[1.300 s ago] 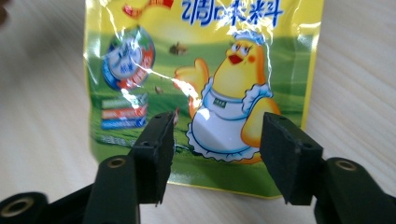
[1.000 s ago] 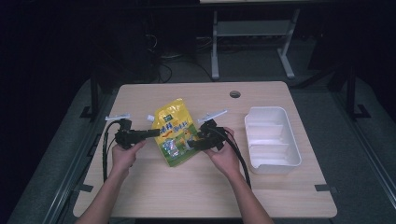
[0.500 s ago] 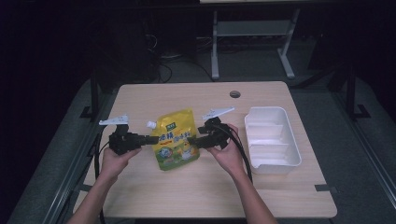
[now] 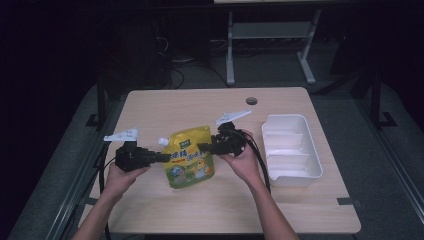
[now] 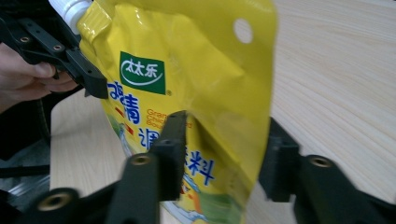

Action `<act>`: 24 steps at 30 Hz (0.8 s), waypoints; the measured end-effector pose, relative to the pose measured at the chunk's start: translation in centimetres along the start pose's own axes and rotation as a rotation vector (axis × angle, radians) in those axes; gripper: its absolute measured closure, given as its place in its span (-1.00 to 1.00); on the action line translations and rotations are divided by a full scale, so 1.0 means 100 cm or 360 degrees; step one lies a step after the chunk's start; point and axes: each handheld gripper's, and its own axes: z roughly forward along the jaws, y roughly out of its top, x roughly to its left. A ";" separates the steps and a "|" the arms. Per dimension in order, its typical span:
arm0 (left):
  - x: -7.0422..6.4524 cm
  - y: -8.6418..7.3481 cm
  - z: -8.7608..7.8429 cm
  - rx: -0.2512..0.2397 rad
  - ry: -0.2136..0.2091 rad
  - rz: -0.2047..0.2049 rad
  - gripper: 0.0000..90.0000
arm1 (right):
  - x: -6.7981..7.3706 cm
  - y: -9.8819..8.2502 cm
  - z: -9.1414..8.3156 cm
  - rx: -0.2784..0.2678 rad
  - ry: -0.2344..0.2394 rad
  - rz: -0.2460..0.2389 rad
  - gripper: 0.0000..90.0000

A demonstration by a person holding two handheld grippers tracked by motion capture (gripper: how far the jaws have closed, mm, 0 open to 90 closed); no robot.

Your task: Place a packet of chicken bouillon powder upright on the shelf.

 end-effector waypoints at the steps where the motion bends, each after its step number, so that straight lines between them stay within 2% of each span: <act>1: 0.002 -0.001 -0.001 -0.0004 0.0021 -0.0013 0.99 | 0.000 -0.001 -0.001 0.0002 -0.0005 -0.0010 0.49; 2: 0.002 -0.001 -0.001 -0.0004 0.0021 -0.0013 0.99 | 0.000 -0.001 -0.001 0.0002 -0.0005 -0.0010 0.49; 3: 0.005 -0.003 -0.002 -0.0010 0.0036 -0.0035 0.99 | 0.000 -0.001 -0.002 0.0017 0.0003 -0.0009 0.61; 4: 0.005 -0.003 -0.002 -0.0010 0.0036 -0.0035 0.99 | 0.000 -0.001 -0.002 0.0017 0.0003 -0.0009 0.61; 5: 0.006 -0.004 -0.002 -0.0006 0.0048 -0.0043 0.98 | 0.004 -0.001 -0.002 0.0029 -0.0015 -0.0040 0.71; 8: 0.006 -0.003 -0.002 -0.0002 0.0077 -0.0034 0.97 | 0.006 -0.001 -0.003 0.0050 -0.0029 -0.0075 0.76; 11: 0.008 -0.004 -0.004 -0.0009 0.0108 -0.0061 0.74 | 0.010 -0.003 -0.004 0.0082 0.0000 -0.0109 0.88; 14: 0.008 -0.004 -0.004 -0.0006 0.0100 -0.0073 0.69 | 0.014 -0.004 -0.005 0.0107 0.0008 -0.0135 0.91; 15: 0.008 -0.003 -0.004 -0.0003 0.0098 -0.0065 0.69 | 0.017 -0.006 -0.006 0.0121 0.0011 -0.0170 0.98; 18: 0.007 -0.004 -0.004 0.0003 0.0098 -0.0048 0.87 | 0.019 -0.008 -0.008 0.0124 0.0020 -0.0195 0.98; 19: 0.007 -0.004 -0.005 0.0006 0.0075 -0.0037 0.93 | 0.020 -0.008 -0.010 0.0123 0.0048 -0.0200 0.98; 21: 0.006 -0.003 -0.004 0.0007 0.0064 -0.0029 0.95 | 0.021 -0.009 -0.010 0.0124 0.0058 -0.0202 0.98; 22: 0.005 -0.003 -0.004 0.0010 0.0053 -0.0017 0.97 | 0.021 -0.009 -0.011 0.0132 0.0068 -0.0208 0.94; 23: 0.005 -0.004 -0.005 0.0015 0.0039 0.0005 0.98 | 0.020 -0.009 -0.010 0.0129 0.0127 -0.0200 0.79; 24: 0.005 -0.004 -0.005 0.0015 0.0039 0.0005 0.98 | 0.020 -0.009 -0.010 0.0129 0.0127 -0.0200 0.79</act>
